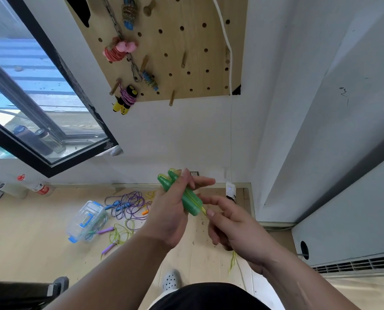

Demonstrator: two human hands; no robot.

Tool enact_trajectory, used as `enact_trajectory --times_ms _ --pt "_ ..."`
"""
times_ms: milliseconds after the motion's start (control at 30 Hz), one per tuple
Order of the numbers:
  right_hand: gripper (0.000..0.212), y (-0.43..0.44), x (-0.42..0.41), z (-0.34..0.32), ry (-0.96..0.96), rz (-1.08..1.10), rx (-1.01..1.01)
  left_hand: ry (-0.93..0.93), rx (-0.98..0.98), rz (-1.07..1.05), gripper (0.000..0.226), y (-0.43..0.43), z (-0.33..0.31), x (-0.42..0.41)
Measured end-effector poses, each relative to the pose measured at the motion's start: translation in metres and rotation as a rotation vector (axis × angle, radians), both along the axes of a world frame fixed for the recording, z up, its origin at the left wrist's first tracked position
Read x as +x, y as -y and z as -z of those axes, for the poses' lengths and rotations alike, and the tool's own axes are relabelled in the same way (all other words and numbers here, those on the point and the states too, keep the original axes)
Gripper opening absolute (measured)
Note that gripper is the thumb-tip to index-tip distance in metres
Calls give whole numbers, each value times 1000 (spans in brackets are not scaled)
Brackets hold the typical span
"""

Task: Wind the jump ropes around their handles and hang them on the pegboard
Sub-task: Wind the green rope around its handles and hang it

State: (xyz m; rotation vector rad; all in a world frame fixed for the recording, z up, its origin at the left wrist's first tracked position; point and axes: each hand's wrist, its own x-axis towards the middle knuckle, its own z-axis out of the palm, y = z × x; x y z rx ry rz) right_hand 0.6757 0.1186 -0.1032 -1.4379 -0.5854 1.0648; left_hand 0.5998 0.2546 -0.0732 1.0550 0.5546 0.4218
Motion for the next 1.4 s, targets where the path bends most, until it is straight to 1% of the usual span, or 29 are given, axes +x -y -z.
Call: enact_trajectory --times_ms 67,200,300,400,467,533,600,667,733,800,867,967,1067,1167,1200,1300,1333,1400 --pt "30 0 0 -4 -15 9 -7 9 40 21 35 2 0 0" --pt "39 -1 -2 -13 -71 52 10 8 44 29 39 4 7 -1" --pt "43 -2 -4 -10 -37 74 7 -20 45 1 40 4 9 -2" --pt "37 -2 -3 -8 9 62 2 -56 77 -6 41 3 6 -3" --pt "28 -2 -1 -8 15 47 39 -59 109 31 41 3 3 -4" --pt "27 -4 1 -8 134 25 25 -64 129 53 46 5 1 -3" --pt "25 -8 0 -7 237 5 -8 -73 133 50 44 6 1 -3" --pt "22 -11 -1 -6 214 -11 -17 -75 131 61 37 5 3 -3" --pt "24 -14 -3 -7 131 -30 -12 -70 118 60 38 4 5 -4" --pt "24 -17 -5 -5 111 -29 6 -54 128 48 39 2 4 -5" --pt "24 -20 -6 -3 171 10 14 -43 143 12 41 2 5 -4" --pt "27 -21 -7 -2 307 43 -4 -57 145 -44 38 3 10 -2" --pt "27 -22 -9 -3 357 25 -20 -47 153 -105 32 7 16 2" --pt "26 -23 -11 -2 326 48 -6 -39 197 -185 24 13 15 5" --pt "26 -23 -11 -2 279 71 13 -40 219 -207 25 15 15 7" --pt "26 -24 -11 -3 11 153 95 -53 312 -226 26 16 20 10" --pt "25 -24 -11 -3 -56 176 112 -57 328 -213 26 16 22 10" --pt "25 -24 -11 -1 -130 202 135 -73 340 -178 22 16 25 10"
